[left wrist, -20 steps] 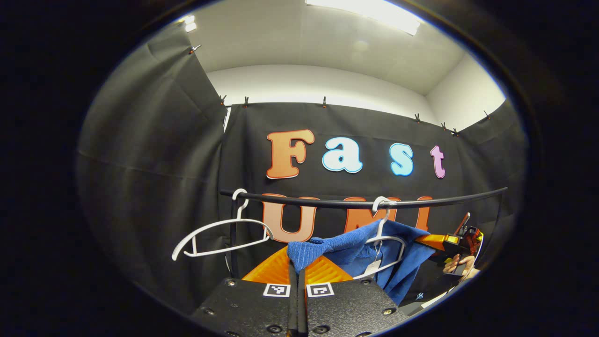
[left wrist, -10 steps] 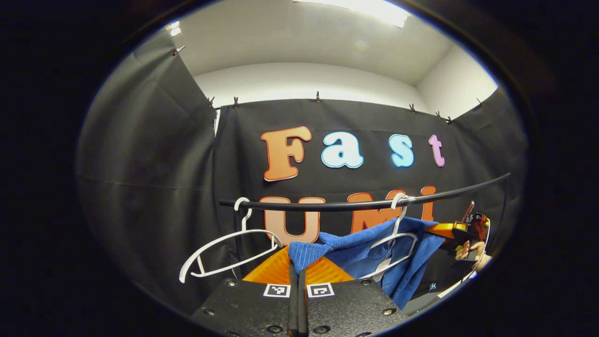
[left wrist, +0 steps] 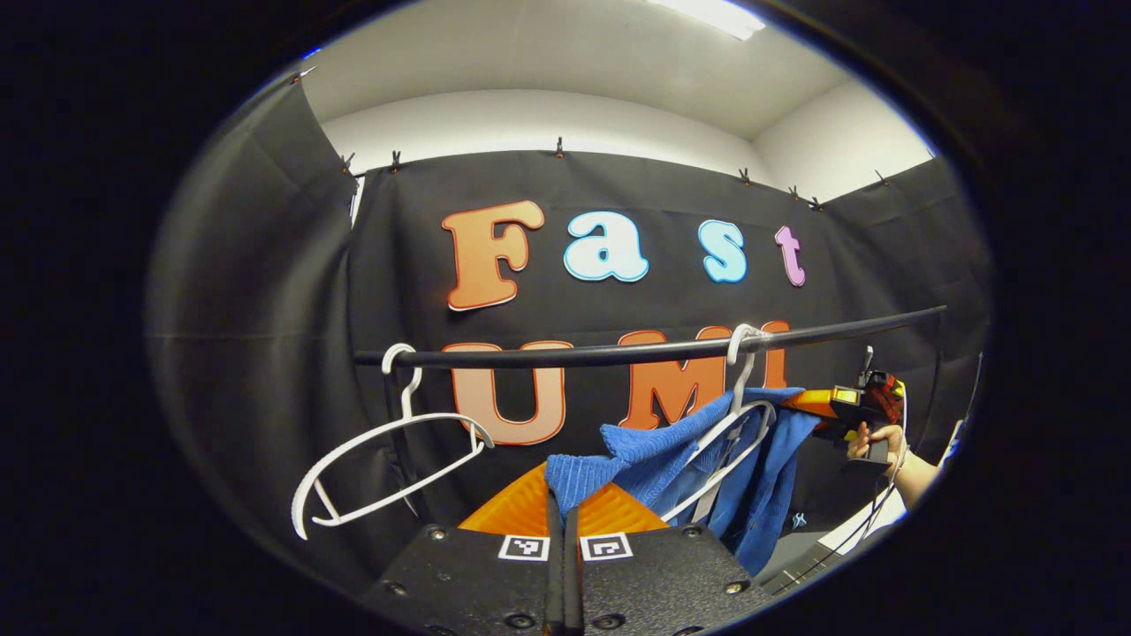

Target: Grasp the clothes on the hanger with both hands and then place them into the laundry hamper below.

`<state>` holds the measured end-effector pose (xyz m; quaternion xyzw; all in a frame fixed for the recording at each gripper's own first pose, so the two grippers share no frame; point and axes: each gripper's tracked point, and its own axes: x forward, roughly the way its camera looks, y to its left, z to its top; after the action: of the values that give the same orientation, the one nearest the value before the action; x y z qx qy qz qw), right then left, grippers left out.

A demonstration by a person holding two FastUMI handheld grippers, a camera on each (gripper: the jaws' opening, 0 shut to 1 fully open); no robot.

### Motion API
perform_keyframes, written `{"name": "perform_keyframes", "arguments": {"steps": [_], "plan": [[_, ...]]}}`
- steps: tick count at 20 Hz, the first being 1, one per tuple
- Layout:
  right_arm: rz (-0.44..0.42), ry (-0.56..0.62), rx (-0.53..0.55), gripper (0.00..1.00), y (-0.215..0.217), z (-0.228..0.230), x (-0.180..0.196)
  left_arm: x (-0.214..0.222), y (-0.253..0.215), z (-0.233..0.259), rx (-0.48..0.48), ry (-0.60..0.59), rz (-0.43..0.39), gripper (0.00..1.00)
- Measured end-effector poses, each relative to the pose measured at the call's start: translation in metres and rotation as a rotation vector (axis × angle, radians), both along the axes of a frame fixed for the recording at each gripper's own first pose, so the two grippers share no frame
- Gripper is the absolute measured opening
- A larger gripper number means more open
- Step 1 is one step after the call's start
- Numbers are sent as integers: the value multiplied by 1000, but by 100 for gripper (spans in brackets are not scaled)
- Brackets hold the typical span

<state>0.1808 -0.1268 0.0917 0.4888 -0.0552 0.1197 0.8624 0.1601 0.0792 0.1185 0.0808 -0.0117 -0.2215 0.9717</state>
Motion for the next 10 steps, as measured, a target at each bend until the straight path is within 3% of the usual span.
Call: {"name": "perform_keyframes", "arguments": {"steps": [6,10], "plan": [[-54,5,-158,7,-30,7,14,0,-16,-11,16,55,-69,0],[9,33,-125,7,-24,-7,23,4,-14,-12,-2,52,-59,0]]}}
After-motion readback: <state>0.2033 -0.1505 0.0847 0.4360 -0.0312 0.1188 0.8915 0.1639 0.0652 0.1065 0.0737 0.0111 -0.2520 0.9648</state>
